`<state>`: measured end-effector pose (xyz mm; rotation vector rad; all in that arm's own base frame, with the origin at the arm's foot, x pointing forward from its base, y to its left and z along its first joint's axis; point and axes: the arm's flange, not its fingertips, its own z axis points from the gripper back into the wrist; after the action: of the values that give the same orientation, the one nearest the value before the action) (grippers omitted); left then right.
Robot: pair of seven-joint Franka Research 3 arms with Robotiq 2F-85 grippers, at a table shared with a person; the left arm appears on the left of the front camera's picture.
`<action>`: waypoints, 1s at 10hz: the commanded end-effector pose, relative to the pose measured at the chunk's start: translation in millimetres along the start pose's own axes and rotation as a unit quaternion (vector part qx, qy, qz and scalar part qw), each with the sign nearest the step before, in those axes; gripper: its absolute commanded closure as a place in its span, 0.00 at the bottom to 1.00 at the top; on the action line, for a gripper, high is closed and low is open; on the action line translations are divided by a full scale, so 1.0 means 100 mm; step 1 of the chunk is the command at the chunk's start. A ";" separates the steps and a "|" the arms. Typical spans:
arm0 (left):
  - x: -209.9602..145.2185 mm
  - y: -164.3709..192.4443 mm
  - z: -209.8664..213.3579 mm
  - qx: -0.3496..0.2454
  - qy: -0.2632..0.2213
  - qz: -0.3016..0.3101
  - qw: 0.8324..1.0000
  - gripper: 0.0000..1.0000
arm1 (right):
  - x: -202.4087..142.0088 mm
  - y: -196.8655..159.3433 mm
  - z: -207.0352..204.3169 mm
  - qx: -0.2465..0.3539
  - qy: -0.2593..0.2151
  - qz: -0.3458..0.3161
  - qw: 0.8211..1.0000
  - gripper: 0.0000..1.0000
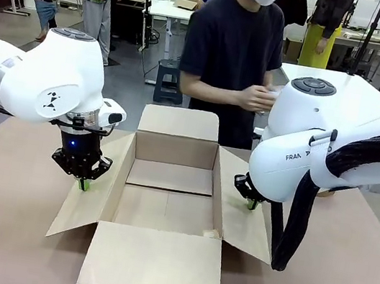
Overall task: Wrap the clocks to prevent damage.
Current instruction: Once the human has placed the objects inside and stepped back, release both hands from the side flaps of the Package Box.
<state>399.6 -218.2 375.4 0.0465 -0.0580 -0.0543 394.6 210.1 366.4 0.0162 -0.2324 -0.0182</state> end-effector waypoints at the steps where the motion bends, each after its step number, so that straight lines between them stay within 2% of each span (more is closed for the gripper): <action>1: 0.01 0.01 0.01 0.011 -0.001 -0.005 1.000 1.00 | -0.02 0.02 -0.02 -0.004 0.003 -0.005 1.000 0.99; 10: 0.01 0.01 0.01 0.011 -0.001 -0.005 1.000 1.00 | -0.02 0.02 -0.02 -0.004 0.003 -0.005 1.000 0.99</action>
<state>399.6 -218.2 375.4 0.0465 -0.0580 -0.0543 394.6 210.1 366.4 0.0162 -0.2324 -0.0182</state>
